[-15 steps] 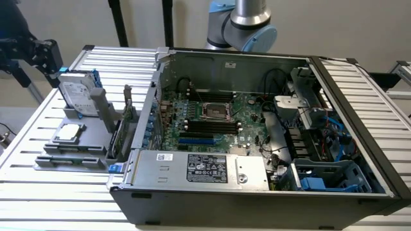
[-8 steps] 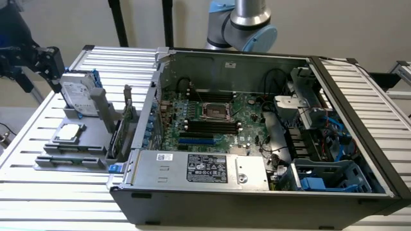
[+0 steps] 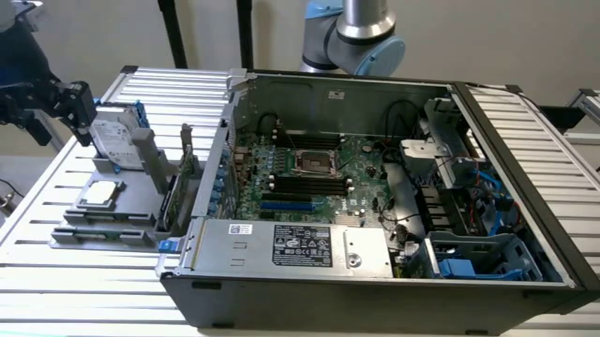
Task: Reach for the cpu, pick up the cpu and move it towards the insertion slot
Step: 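Pick up the cpu and move it towards the insertion slot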
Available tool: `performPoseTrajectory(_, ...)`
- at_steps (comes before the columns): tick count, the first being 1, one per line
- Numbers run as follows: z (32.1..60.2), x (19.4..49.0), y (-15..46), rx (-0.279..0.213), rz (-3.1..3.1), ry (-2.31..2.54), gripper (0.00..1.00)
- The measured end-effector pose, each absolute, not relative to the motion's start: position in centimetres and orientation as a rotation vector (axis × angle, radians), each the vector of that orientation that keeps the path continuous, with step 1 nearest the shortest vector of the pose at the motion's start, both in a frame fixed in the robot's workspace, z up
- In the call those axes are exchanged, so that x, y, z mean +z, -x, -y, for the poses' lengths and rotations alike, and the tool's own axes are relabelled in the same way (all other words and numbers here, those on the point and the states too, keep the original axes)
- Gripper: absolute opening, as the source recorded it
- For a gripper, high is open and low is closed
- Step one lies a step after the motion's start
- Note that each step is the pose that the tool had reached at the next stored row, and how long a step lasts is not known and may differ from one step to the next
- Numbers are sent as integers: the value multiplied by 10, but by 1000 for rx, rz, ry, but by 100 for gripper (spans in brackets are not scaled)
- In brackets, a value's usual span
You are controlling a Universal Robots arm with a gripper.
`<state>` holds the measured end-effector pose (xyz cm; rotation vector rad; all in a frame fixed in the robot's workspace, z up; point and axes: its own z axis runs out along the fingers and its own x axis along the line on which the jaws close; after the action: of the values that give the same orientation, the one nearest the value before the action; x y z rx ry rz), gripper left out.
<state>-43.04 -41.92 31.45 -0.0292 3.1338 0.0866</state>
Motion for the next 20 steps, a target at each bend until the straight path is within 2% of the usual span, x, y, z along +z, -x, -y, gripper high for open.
performPoseTrajectory(20,428,278,430,94,-3133,21,65)
